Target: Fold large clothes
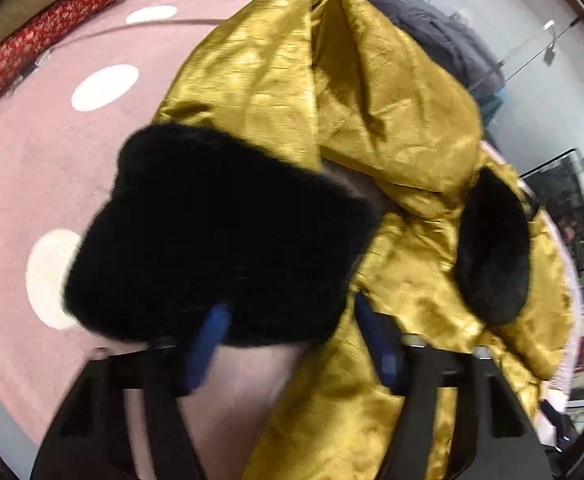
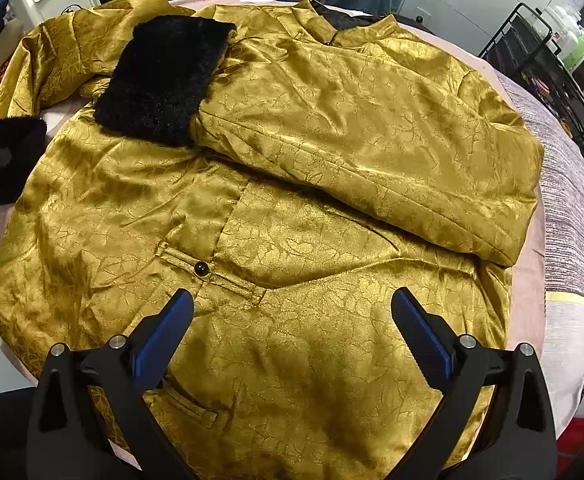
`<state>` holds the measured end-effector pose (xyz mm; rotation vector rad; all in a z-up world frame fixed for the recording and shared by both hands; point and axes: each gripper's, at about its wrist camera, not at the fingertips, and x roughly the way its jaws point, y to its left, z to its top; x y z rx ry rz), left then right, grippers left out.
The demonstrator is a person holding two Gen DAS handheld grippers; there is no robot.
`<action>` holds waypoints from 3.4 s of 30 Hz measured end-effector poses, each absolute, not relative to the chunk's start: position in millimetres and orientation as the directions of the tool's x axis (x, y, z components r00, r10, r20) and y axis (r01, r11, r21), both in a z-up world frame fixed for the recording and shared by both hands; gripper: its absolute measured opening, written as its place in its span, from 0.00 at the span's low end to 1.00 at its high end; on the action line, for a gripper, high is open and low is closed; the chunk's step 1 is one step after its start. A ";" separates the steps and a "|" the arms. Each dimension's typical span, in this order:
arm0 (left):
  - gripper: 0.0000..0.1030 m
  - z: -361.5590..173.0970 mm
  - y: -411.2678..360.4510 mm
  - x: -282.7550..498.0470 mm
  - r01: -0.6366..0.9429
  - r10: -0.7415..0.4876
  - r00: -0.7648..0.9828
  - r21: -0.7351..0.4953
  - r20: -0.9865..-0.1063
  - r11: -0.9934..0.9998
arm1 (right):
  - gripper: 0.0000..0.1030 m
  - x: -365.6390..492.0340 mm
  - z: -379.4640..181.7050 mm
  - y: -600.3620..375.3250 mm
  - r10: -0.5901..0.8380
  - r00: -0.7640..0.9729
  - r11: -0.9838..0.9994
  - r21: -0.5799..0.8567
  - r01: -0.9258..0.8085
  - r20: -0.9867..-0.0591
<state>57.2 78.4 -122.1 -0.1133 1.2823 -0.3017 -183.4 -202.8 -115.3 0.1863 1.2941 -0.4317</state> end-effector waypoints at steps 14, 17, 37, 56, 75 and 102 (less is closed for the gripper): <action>0.00 23.6 156.8 113.5 0.143 -0.231 0.565 -0.182 -0.792 0.973 | 0.95 -204.7 -105.9 -222.2 -0.328 0.196 0.836 -0.187 0.516 -0.924; 0.00 39.0 148.3 115.6 0.200 -0.245 0.572 -0.156 -0.783 0.967 | 0.95 -199.2 -103.5 -224.9 -0.316 0.212 0.836 -0.166 0.523 -0.925; 0.86 -76.7 230.0 109.7 -0.062 -0.149 0.444 -0.197 -0.883 0.978 | 0.95 -218.5 -112.5 -240.3 -0.237 0.176 0.802 -0.090 0.591 -0.955; 0.18 -71.2 135.6 172.8 0.286 -0.151 0.385 -0.038 -0.910 0.958 | 0.95 -209.7 -105.2 -223.5 -0.295 0.174 0.825 -0.159 0.543 -0.939; 0.12 120.1 -146.7 29.1 0.734 -0.782 0.139 -0.468 -0.607 0.493 | 0.95 -210.9 -96.1 -238.1 -0.297 0.219 0.799 -0.116 0.591 -0.929; 0.74 -101.8 -6.4 -8.8 0.444 -0.251 0.158 -0.158 -0.955 0.882 | 0.85 -114.5 -92.0 -298.8 0.178 0.552 0.640 0.522 0.564 -0.815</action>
